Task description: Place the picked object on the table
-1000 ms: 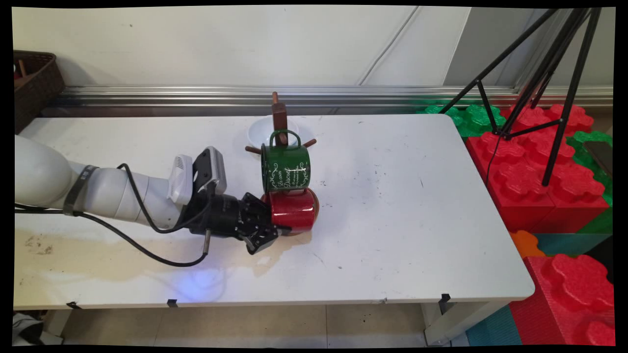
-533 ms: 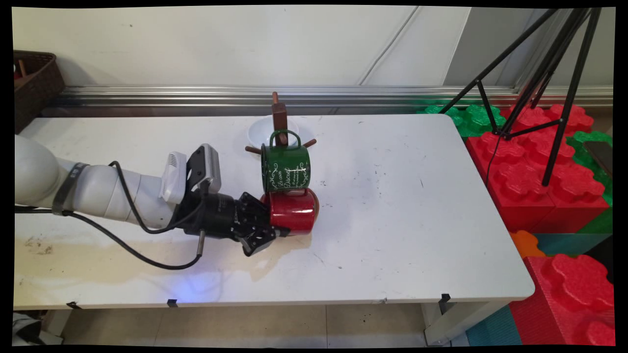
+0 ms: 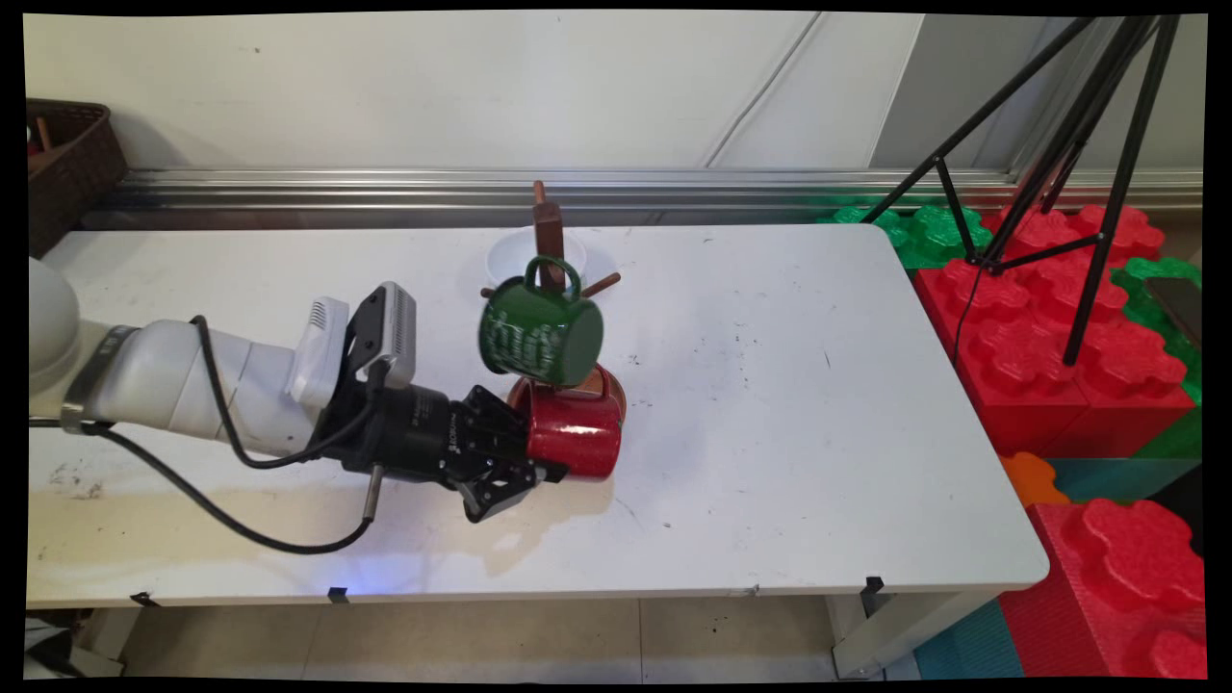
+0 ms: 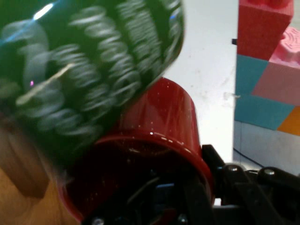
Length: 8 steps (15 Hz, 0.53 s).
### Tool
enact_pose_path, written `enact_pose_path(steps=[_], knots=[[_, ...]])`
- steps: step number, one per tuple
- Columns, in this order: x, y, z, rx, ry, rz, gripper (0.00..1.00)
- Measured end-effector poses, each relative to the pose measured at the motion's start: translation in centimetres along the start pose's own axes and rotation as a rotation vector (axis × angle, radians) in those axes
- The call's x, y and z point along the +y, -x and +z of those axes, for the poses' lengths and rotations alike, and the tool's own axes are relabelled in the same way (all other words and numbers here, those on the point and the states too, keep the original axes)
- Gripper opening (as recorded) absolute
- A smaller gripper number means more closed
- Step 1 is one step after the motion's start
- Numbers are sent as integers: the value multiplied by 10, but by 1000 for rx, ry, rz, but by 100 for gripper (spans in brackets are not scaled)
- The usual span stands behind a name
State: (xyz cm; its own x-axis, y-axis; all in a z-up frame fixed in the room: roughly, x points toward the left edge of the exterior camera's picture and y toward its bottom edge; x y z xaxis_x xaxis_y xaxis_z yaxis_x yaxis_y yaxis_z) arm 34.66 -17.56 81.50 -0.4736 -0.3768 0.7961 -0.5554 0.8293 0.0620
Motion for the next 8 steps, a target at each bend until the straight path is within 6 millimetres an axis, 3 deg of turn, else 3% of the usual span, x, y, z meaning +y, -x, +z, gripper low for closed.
enact_pose_path(steps=[8], knots=[[12,-7,-10,-1,32,18,0]])
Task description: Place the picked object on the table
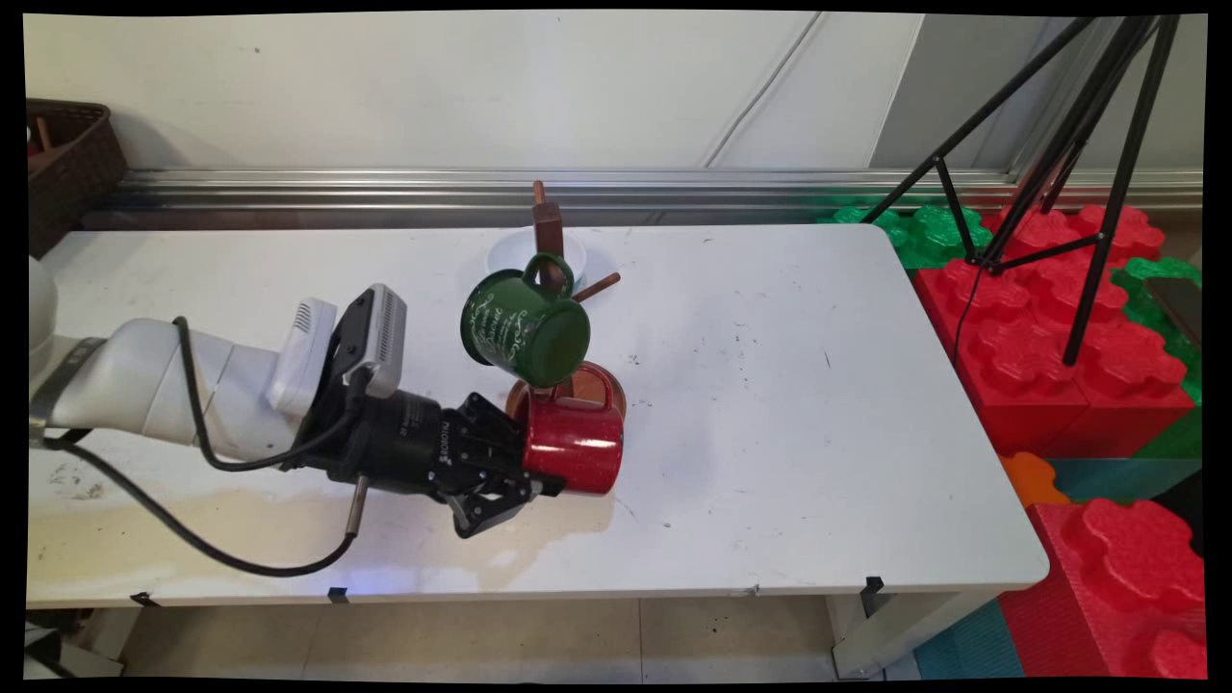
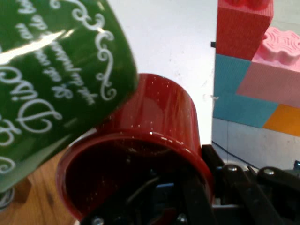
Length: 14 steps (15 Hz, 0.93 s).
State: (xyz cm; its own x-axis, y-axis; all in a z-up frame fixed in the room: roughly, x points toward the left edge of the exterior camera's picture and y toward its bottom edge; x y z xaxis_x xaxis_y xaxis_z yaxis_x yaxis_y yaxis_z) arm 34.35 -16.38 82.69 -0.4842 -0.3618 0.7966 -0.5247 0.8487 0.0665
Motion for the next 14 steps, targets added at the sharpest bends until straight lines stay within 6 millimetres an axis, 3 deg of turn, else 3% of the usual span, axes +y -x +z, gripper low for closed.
enact_pose_path(steps=[14], knots=[[8,-2,-15,-76,51,85,0]])
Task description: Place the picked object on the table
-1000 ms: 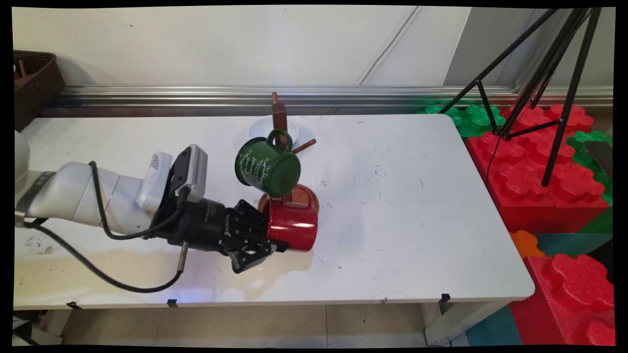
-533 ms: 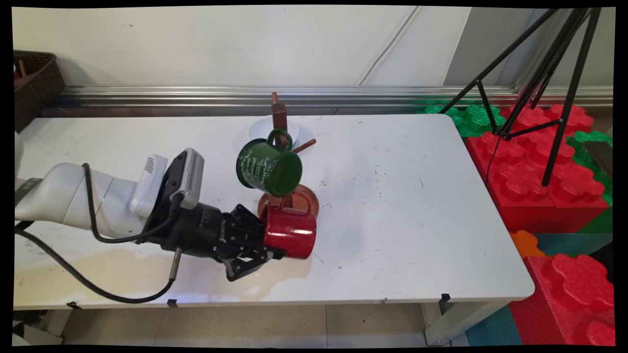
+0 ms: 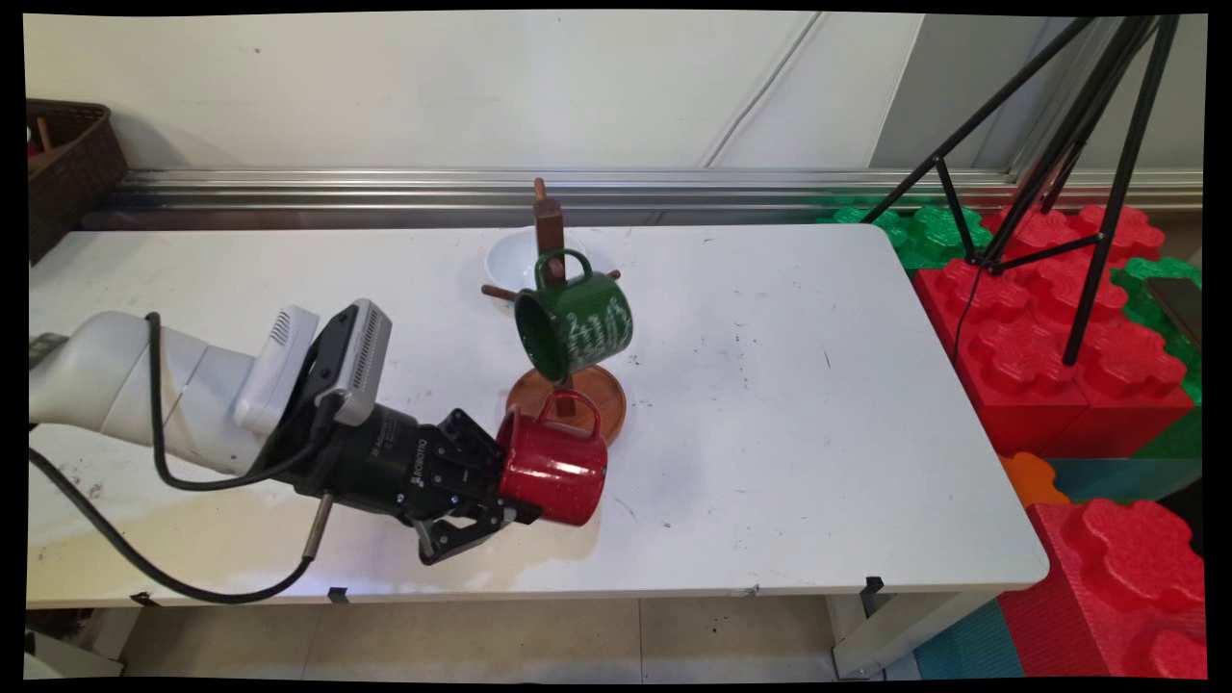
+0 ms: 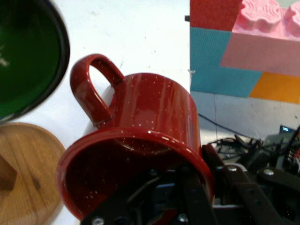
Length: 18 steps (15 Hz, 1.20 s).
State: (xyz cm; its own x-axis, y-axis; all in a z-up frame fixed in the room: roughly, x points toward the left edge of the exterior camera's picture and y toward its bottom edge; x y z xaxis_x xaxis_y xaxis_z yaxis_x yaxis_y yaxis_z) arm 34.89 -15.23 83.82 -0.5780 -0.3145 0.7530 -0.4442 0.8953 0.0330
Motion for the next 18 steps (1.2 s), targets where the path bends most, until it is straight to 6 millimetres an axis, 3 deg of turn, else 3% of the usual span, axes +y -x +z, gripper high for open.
enact_pose_path(steps=[18], knots=[[-23,-3,-48,-147,87,214,0]])
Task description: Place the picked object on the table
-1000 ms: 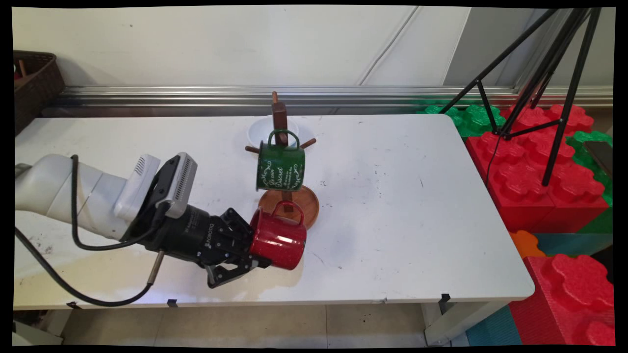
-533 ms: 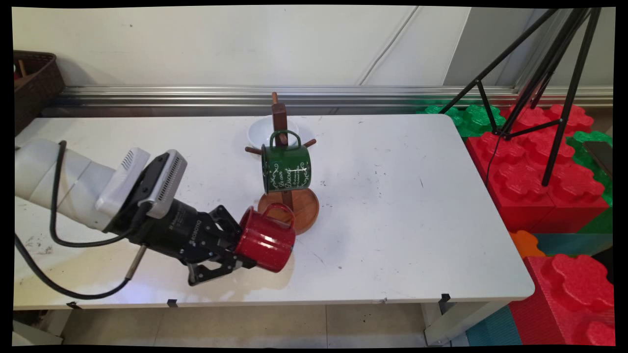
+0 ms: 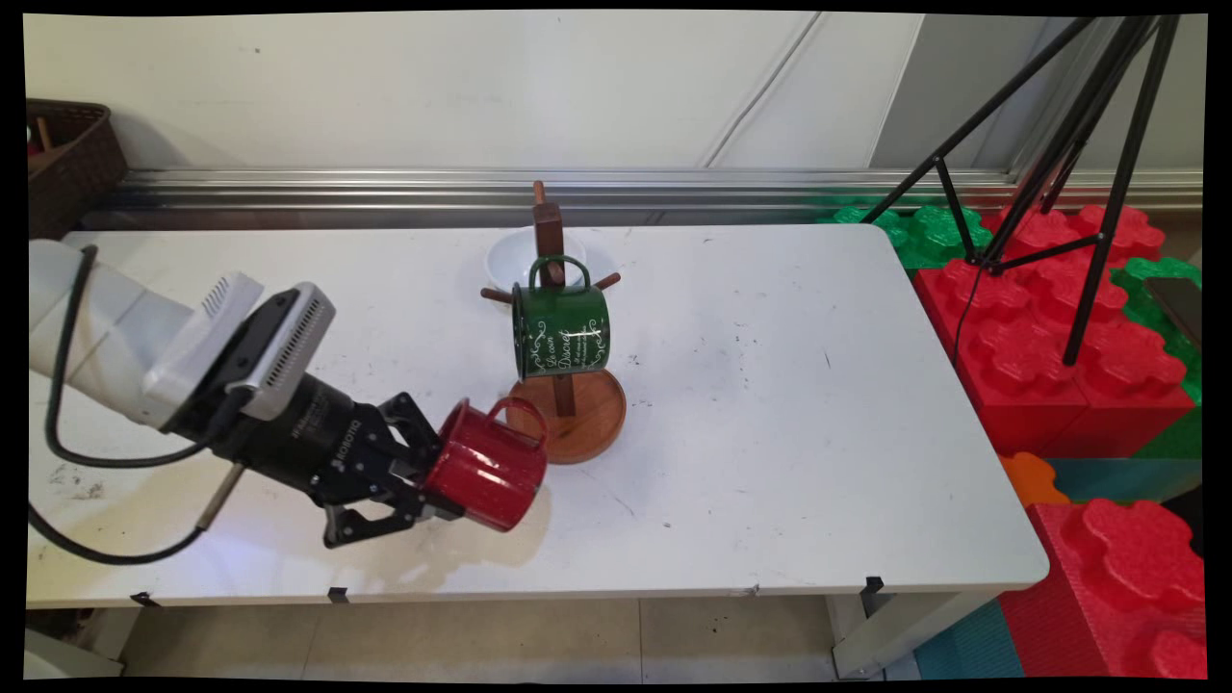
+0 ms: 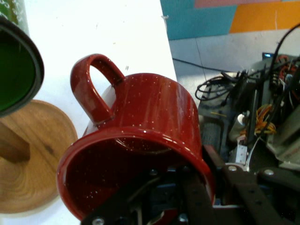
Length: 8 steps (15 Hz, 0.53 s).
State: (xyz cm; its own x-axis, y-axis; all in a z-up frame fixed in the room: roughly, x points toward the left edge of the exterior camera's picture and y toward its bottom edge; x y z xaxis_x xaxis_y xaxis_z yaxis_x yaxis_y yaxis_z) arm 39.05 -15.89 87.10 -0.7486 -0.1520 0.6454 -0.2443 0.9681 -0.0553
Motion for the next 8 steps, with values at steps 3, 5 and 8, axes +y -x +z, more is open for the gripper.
enact_pose_path(steps=[3,5,8], knots=[[-5,3,-11,-24,10,30,0],[-10,6,-19,-39,16,51,0],[-18,9,-30,-62,21,81,0]])
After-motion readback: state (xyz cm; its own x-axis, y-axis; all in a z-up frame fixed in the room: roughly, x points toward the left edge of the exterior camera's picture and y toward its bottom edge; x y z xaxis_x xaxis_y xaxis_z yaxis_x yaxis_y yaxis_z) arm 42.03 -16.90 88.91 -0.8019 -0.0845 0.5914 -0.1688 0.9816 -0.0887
